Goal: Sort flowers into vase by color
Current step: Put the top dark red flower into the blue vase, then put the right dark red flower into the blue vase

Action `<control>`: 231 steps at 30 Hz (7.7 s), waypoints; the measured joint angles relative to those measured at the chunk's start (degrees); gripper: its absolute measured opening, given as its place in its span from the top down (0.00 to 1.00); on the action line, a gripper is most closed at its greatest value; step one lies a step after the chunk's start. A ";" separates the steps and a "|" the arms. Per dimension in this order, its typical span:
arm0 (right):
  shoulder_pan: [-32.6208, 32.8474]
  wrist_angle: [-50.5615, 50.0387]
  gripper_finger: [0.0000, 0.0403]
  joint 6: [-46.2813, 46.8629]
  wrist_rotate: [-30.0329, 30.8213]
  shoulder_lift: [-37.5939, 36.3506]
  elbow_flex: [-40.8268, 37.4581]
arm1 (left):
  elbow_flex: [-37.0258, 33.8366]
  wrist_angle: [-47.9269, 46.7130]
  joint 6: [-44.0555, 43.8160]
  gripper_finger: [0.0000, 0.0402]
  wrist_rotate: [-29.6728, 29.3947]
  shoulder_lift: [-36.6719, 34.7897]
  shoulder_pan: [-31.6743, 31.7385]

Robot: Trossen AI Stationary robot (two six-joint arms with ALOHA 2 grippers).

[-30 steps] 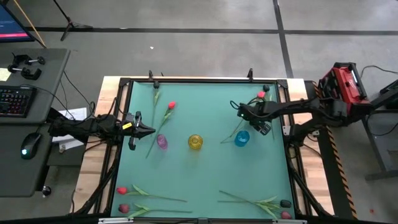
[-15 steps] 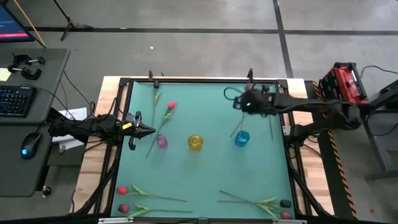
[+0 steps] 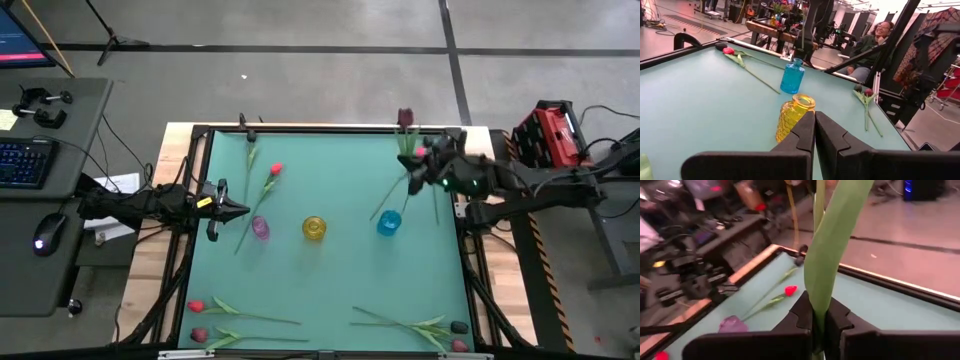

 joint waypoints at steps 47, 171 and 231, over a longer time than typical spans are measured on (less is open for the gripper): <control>5.14 19.53 1.00 -11.94 -0.37 0.99 -15.26 | -0.01 -0.02 -0.02 1.00 -0.01 -0.01 -0.01; 46.23 -22.64 0.95 67.03 -56.26 64.41 22.37 | 0.01 0.00 -0.02 1.00 -0.02 0.00 0.02; 28.29 34.65 1.00 -1.47 -17.52 29.94 18.58 | -0.03 4.37 0.55 1.00 -1.43 0.04 -0.01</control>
